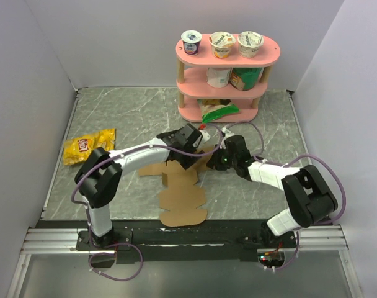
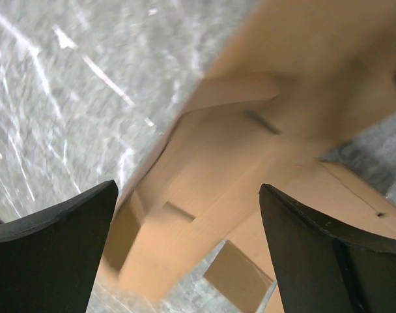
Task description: Fold the paper box
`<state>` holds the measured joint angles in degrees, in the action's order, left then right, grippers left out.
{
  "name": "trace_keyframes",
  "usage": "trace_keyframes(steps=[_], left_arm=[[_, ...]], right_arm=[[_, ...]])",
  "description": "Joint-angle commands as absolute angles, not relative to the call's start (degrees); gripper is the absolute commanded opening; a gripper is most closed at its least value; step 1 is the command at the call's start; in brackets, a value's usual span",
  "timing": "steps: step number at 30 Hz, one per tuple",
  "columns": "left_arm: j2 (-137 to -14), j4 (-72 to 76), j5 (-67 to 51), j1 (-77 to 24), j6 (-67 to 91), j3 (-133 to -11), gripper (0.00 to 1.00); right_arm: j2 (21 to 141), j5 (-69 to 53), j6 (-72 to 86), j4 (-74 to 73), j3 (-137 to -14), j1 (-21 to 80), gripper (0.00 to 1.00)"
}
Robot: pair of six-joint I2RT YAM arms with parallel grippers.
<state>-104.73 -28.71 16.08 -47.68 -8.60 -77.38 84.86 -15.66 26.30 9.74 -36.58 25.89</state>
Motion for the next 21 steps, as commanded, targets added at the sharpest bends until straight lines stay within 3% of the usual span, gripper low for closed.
trace_keyframes(steps=[1,8,15,21], left_arm=[[-96.52,-28.05,12.05,-43.95,-2.64,-79.46,0.96],[-82.9,-23.56,8.79,-34.65,13.4,-70.77,0.96],[-69.54,-20.57,-1.3,-19.01,25.48,-50.22,0.96],[-68.02,-15.65,-12.47,-11.53,30.58,-40.8,0.96]], right_arm=[[80.25,-10.11,24.97,6.95,-35.95,26.02,0.11],[79.28,-9.05,26.54,7.99,-33.31,25.84,0.11],[79.36,-10.89,26.46,12.83,-31.38,25.93,0.11],[79.63,-12.74,26.02,15.82,-31.03,25.84,0.11]])
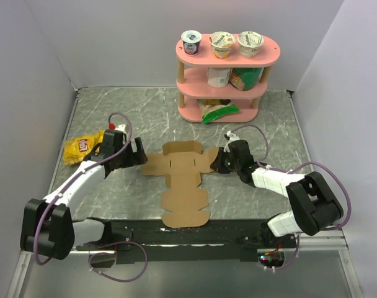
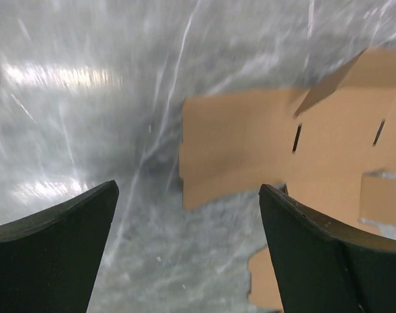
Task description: Fold the paper box
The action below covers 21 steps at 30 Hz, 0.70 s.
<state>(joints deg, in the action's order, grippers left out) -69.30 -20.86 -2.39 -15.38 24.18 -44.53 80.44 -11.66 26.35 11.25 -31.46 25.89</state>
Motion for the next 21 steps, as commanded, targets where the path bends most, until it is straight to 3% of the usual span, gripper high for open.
trace_keyframes(steps=[1,9,18,21], left_arm=[[-68.55,-13.47,-13.96,-10.47,31.11,-39.82,0.96],[-72.41,-0.81,-24.94,-5.01,38.14,-31.91,0.97],[-81.29,9.13,-27.69,-6.15,39.11,-31.99,0.66],[-82.17,6.44,-23.92,-9.13,37.19,-34.27,0.48]], right_arm=[[79.72,-12.92,25.93,15.91,-31.11,25.84,0.11],[80.59,-14.41,26.28,17.57,-30.41,25.84,0.11],[82.53,-16.08,26.46,19.07,-31.02,25.84,0.12],[83.06,-16.08,26.54,19.07,-31.2,25.93,0.12]])
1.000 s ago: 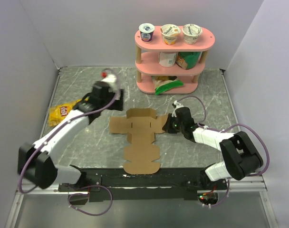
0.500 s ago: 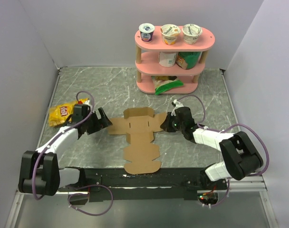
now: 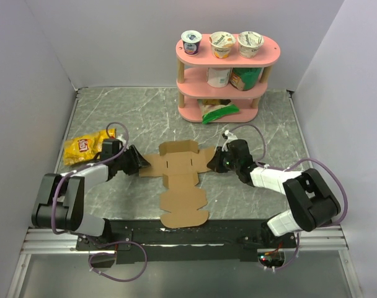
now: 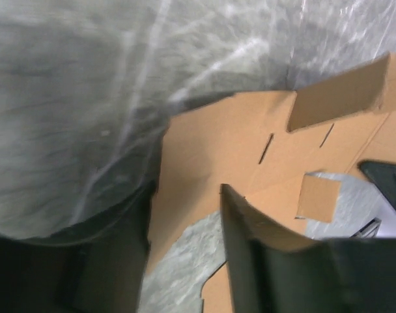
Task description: Fold the paper box
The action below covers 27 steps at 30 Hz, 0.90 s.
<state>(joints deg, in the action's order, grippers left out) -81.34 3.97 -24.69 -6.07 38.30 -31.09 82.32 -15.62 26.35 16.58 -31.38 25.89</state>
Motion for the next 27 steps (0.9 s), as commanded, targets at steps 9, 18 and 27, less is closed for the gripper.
trace_keyframes(steps=[9,18,27], left_arm=[[-81.22,-3.34,-3.55,-20.47,30.15,-41.57,0.01],[-73.58,1.73,10.97,-33.57,22.51,-38.5,0.01],[-64.16,7.64,15.03,-38.49,19.87,-32.44,0.01]], right_arm=[[75.69,-11.88,23.83,11.27,-31.81,25.93,0.97],[64.59,-5.01,16.97,-8.41,-48.05,25.75,0.9],[88.31,-12.74,13.18,-13.54,-70.47,25.05,0.66]])
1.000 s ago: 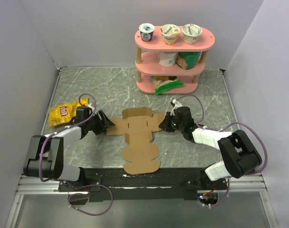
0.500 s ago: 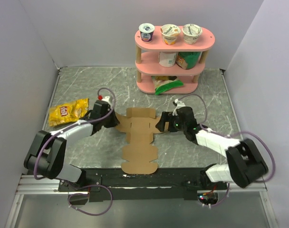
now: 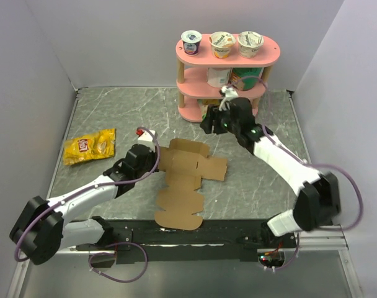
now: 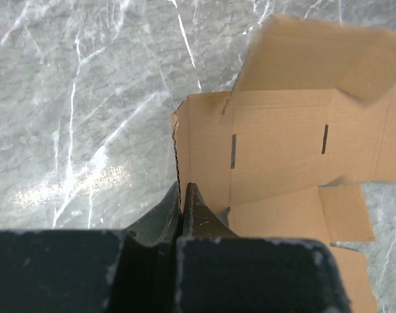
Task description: Fold the paper box
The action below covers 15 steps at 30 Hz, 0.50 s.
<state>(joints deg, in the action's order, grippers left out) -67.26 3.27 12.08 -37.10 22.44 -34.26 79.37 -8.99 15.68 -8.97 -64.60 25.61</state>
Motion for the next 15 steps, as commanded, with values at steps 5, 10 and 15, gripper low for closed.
trace_keyframes(steps=[5,10,15], left_arm=[[-62.93,7.74,17.39,-40.42,18.99,-31.73,0.01],[-61.53,9.31,19.6,-42.45,18.28,-29.89,0.01],[-59.94,10.89,21.27,-43.07,18.37,-28.13,0.01]], right_arm=[[98.34,-16.34,11.78,-10.99,-77.95,24.61,0.63],[102.47,-22.58,9.76,-9.32,-79.28,24.61,0.62],[101.17,-31.52,7.74,-5.38,-73.58,25.05,0.61]])
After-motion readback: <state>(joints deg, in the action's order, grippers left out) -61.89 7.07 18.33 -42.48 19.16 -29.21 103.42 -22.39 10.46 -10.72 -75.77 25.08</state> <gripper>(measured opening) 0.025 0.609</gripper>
